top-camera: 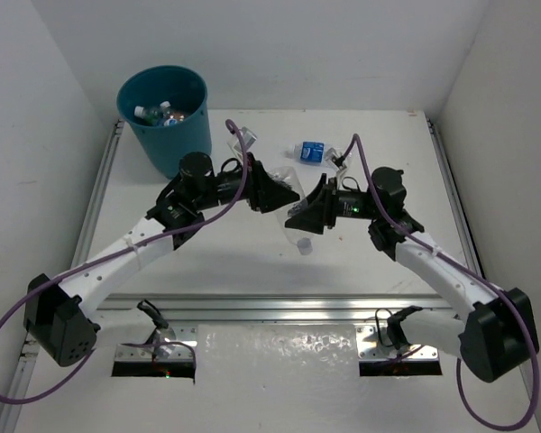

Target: Put the plastic bottles in the bin

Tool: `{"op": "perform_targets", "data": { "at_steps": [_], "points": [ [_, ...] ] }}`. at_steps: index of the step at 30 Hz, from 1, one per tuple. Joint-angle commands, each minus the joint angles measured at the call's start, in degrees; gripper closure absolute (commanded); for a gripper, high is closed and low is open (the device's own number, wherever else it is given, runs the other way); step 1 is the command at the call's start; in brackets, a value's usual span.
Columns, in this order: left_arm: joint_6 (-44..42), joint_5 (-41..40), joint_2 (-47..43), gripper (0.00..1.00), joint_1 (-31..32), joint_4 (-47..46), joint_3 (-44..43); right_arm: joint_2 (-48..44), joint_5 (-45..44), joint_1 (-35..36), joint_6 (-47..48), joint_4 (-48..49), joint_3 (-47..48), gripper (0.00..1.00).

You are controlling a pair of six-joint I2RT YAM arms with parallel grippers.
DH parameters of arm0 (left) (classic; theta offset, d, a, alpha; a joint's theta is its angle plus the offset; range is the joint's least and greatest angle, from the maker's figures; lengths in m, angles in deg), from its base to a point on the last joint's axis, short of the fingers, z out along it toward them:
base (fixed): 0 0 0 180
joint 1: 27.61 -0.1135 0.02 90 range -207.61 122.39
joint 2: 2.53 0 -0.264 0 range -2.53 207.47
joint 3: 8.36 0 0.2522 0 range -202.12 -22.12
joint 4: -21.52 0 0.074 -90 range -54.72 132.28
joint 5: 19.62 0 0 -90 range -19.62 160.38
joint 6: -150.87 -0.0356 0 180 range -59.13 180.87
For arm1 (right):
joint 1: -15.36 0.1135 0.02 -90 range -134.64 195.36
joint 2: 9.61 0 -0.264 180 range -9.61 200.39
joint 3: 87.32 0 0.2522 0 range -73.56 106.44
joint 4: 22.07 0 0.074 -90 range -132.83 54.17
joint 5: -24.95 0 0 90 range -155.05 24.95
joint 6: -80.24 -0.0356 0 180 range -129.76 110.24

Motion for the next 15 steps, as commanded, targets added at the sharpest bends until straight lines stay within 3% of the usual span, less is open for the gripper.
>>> {"op": "perform_targets", "data": {
  "at_steps": [1, 3, 4, 5, 7, 8, 11, 15],
  "points": [
    [1.53, -2.51, -0.63, 1.0, 0.35, 1.75, -5.18, -4.28, -4.18, 0.64, 10.55, -7.99, 2.97, 0.6],
    [-1.35, -10.14, -0.46, 1.0, 0.26, 7.98, -8.51, -7.52, -8.3, 0.47, 11.87, -13.43, 3.15, 0.02],
    [-2.5, -16.53, -0.11, 1.0, 0.0, 12.8, -11.06, -8.94, -11.89, 0.55, 14.32, -16.67, 3.32, 0.01],
    [-3.12, -30.95, 1.64, 1.0, -1.66, 23.12, -17.61, -10.52, -21.59, 0.47, 15.38, -23.66, 3.41, 0.01],
    [-2.69, -44.31, 4.1, 1.0, -5.17, 36.41, -29.37, -15.61, -31.57, 0.47, 17.23, -29.86, 3.06, 0.01],
    [-0.86, -55.86, 5.16, 1.0, -7.54, 39.8, -32.67, -17.46, -37.53, 0.55, 18.02, -33.63, 2.62, 0.01],
    [-1.02, -64.57, 9.54, 1.0, -20.34, 41.41, -41.47, -25.1, -41.53, 0.55, 20.49, -37.61, 0.78, 0.01],
    [-3.72, -67.75, 17.79, 0.98, -28.21, 37.13, -51.5, -31.09, -41.73, 0.55, 22.42, -41.66, 0.16, 0.01]
  ]
}}
